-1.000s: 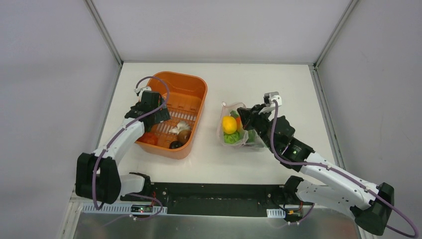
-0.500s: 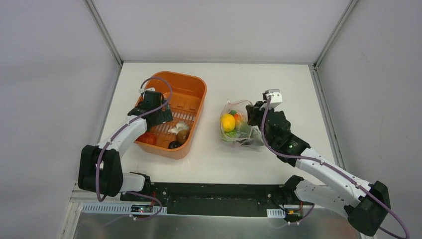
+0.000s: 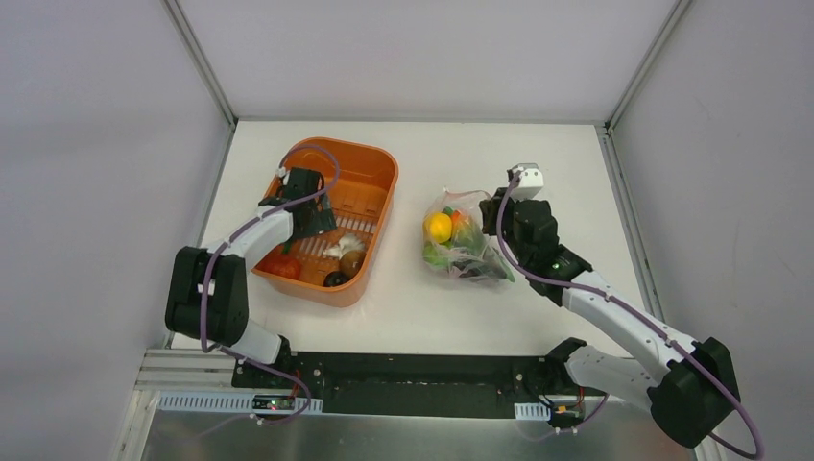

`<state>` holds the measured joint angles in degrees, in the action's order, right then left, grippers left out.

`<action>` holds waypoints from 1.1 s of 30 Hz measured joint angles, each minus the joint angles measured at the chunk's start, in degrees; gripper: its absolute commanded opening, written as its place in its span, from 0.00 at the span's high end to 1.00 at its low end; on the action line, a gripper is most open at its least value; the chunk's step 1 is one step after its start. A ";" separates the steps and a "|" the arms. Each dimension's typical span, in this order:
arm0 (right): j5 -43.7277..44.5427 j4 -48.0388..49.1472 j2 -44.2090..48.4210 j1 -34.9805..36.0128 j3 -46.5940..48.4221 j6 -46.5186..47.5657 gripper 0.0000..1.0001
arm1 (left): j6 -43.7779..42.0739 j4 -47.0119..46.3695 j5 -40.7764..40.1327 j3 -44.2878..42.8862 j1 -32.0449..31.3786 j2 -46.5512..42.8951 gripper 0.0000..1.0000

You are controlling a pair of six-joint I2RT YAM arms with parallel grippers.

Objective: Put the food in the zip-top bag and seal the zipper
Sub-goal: Pick up the fake vegetable from the bin.

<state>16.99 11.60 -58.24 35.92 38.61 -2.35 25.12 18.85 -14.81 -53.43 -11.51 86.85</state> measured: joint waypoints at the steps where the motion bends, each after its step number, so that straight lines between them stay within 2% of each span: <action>1: -0.50 -0.13 -0.50 -0.20 0.44 -0.07 1.00 | 0.04 -0.50 0.52 1.16 0.00 -1.33 0.09; 6: -2.84 -0.28 -1.31 -0.48 2.34 -0.24 1.00 | -0.04 -1.31 7.67 2.43 0.13 -8.00 0.11; 8: -3.85 -0.33 -1.31 -0.48 2.62 -0.70 1.00 | -0.26 -2.51 13.81 2.29 0.37 -9.05 0.17; 14: -7.26 -0.92 -1.33 -0.48 2.99 -3.67 1.00 | -1.97 -2.89 29.77 0.46 0.24 -4.70 0.27; 17: -8.85 -1.81 -1.33 -0.48 3.45 -4.66 1.00 | -2.45 -1.42 32.98 0.31 0.24 -2.14 0.31; 24: -12.22 -2.80 -1.33 -0.48 4.85 -5.49 1.00 | -5.11 2.62 35.32 -0.52 0.26 -0.28 0.62; 29: -13.70 -3.63 -1.33 -0.48 5.46 -5.57 1.00 | -6.75 4.81 36.63 -0.68 0.24 -0.26 0.98; 33: -14.84 -4.04 -1.33 -0.48 5.55 -5.86 1.00 | -7.56 5.53 36.92 -0.61 0.24 -0.33 1.00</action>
<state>2.15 7.55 -59.57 35.44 44.16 -8.21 17.56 24.38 22.11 -54.04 -11.27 86.52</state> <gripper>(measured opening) 0.007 0.028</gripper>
